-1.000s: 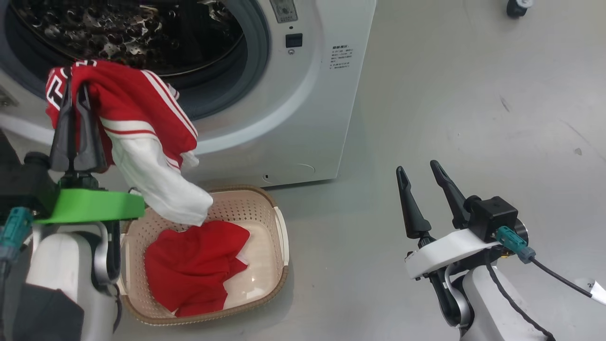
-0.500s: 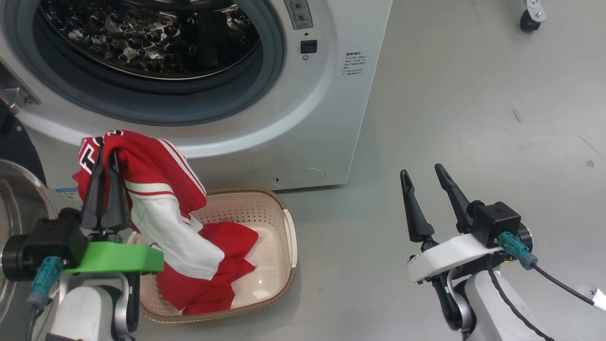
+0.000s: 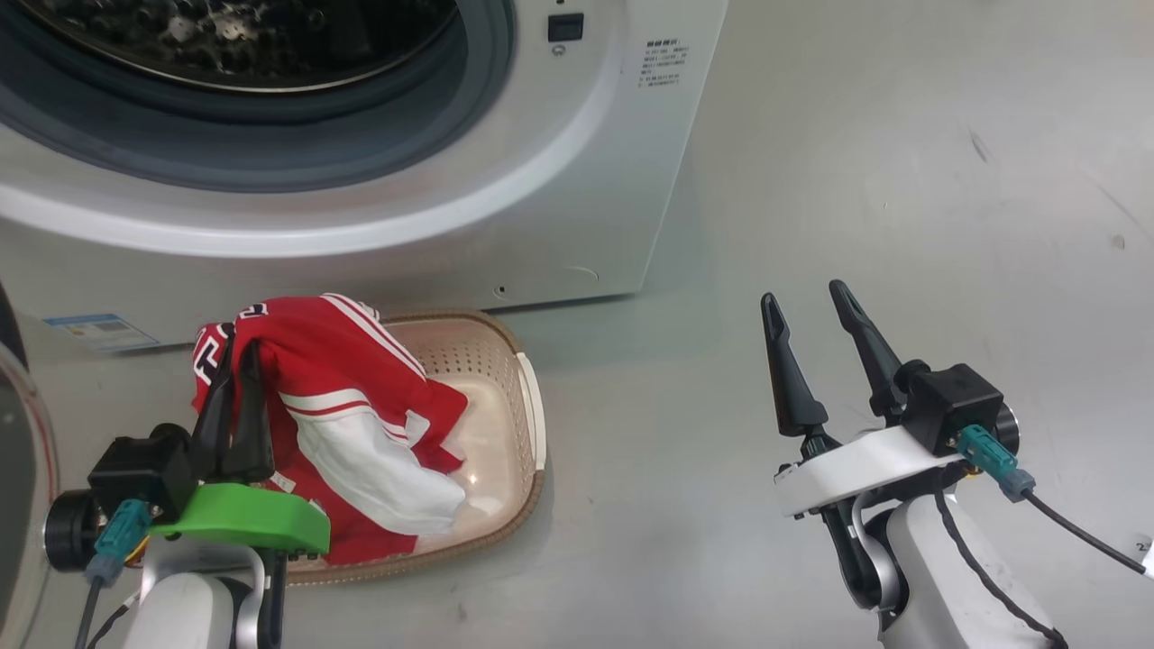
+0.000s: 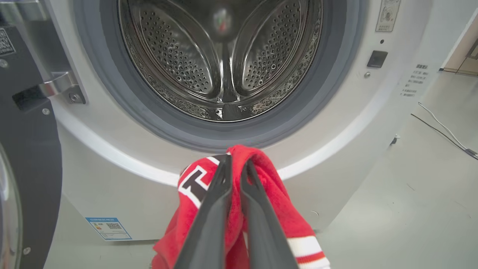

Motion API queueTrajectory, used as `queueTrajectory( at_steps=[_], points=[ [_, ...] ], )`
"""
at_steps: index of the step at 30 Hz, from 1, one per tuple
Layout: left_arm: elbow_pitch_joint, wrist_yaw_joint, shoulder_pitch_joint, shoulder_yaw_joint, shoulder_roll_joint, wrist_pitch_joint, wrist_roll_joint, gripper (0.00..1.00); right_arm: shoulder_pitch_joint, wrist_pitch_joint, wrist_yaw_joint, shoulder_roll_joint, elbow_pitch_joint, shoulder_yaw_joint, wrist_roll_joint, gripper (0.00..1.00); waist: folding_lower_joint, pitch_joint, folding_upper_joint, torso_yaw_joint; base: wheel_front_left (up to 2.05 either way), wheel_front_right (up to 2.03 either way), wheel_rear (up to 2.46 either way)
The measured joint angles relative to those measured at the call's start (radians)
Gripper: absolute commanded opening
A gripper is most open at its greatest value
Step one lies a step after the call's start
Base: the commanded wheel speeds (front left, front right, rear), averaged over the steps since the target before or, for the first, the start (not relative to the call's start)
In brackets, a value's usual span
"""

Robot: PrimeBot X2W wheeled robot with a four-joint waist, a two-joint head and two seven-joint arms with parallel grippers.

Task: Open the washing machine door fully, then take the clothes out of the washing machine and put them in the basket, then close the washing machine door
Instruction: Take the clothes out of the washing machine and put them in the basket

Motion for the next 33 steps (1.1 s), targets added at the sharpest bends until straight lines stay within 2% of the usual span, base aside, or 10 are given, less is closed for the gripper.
queueTrajectory(
  at_steps=[6, 12, 28, 33],
  points=[
    [0.06, -0.001, -0.034, 0.007, -0.001, 0.021, -0.017, 0.0, -0.028, 0.0, 0.0, 0.0, -0.027, 0.001, -0.005, 1.0, 0.0, 0.072, 0.0, -0.017, 0.0, 0.0, 0.0],
    [0.137, -0.012, -0.136, 0.018, -0.001, 0.052, -0.039, 0.0, -0.056, 0.0, 0.0, 0.0, -0.05, -0.001, -0.006, 1.0, 0.0, 0.152, 0.0, -0.035, 0.0, 0.0, 0.0],
    [0.465, -0.037, -0.326, 0.053, 0.014, 0.078, -0.077, 0.0, -0.145, 0.0, 0.0, 0.0, -0.083, 0.002, -0.006, 1.0, 0.0, 0.347, 0.0, -0.078, 0.0, 0.0, 0.0],
    [0.556, -0.044, -0.351, 0.063, 0.016, 0.078, -0.084, 0.0, -0.161, 0.0, 0.0, 0.0, -0.08, 0.01, -0.005, 1.0, 0.0, 0.371, 0.0, -0.079, 0.0, 0.0, 0.0]
  ],
)
